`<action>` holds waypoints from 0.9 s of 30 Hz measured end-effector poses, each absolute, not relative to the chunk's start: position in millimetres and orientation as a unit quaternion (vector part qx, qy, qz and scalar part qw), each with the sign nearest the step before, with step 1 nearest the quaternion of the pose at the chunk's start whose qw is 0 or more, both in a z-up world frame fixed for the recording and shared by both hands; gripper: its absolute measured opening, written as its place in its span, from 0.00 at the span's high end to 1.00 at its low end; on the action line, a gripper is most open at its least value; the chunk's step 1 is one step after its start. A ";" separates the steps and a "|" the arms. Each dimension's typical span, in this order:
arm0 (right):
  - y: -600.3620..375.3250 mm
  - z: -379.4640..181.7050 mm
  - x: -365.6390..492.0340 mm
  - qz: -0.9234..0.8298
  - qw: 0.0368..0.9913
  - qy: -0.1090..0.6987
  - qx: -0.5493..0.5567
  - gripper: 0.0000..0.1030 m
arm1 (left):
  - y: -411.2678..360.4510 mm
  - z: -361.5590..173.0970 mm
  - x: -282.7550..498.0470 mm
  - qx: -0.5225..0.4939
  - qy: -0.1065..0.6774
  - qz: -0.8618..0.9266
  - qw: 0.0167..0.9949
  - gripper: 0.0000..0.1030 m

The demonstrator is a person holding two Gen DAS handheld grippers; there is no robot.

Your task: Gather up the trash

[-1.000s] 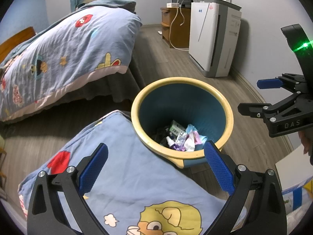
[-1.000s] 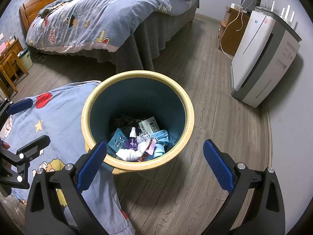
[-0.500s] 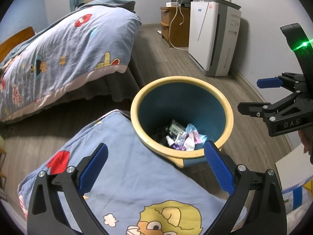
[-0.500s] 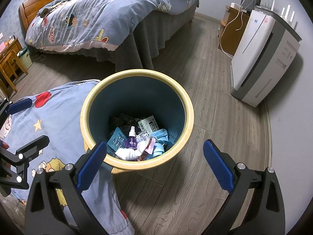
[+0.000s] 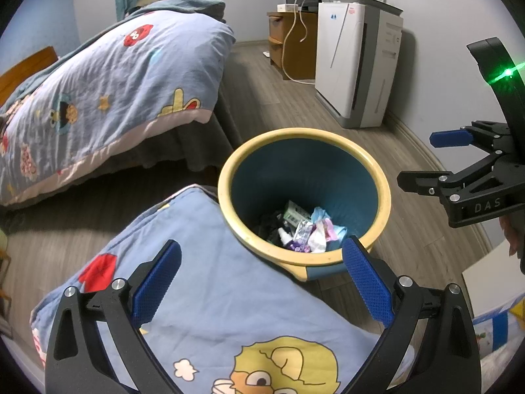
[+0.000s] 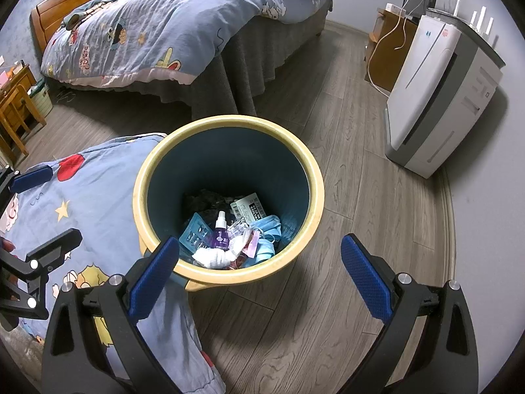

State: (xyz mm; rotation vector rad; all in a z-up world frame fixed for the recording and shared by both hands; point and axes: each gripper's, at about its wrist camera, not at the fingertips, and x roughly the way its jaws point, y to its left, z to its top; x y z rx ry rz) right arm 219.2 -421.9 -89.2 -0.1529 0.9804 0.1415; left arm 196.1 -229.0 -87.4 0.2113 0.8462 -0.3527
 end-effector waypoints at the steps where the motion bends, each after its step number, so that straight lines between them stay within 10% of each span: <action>1: -421.7 -88.9 218.9 0.068 0.877 0.471 -0.073 0.06 | -229.3 -87.4 196.2 0.102 0.407 -0.169 0.892 0.06; 27: -436.0 -92.5 221.5 0.028 0.875 0.482 -0.045 0.06 | -225.6 -88.2 193.0 0.120 0.412 -0.183 0.885 0.05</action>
